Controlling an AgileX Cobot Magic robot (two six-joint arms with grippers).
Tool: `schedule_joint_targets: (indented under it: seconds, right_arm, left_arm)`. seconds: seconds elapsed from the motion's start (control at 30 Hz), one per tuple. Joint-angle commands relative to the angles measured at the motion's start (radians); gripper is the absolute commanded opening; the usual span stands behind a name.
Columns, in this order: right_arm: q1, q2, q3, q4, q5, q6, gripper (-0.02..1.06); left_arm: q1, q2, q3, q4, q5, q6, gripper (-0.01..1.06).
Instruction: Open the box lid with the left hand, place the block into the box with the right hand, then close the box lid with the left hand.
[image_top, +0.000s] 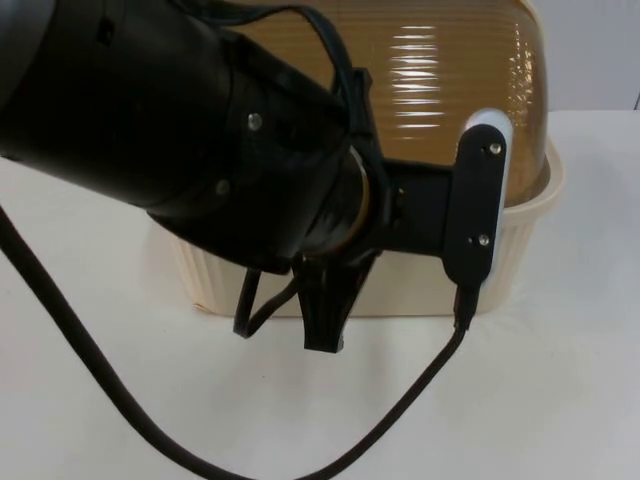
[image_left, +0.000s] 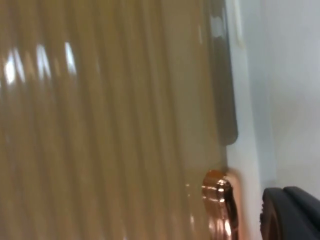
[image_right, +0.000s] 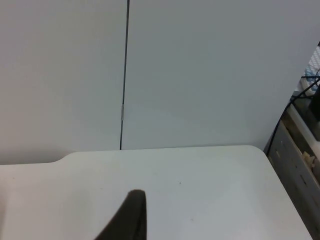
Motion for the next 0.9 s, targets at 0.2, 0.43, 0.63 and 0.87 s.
schedule_joint_targets:
  seconds: [0.2,0.43,0.63,0.87]
  right_arm:
    - [0.004,-0.006,-0.004,0.013,0.01,0.004,1.05]
    - [0.004,-0.006,-0.004,0.013,0.012,0.004,1.05]
    - [0.004,-0.006,-0.004,0.013,0.012,0.004,1.05]
    - [0.004,-0.006,-0.004,0.013,0.011,0.004,1.05]
  left_arm:
    - [0.002,0.007,-0.007,-0.01,0.012,-0.007,0.0]
    - [0.002,-0.014,-0.007,-0.011,0.0,-0.005,0.0]
    - [0.013,-0.014,-0.007,-0.006,-0.001,-0.005,0.0]
    - [0.036,-0.014,-0.007,0.013,-0.013,-0.008,0.0]
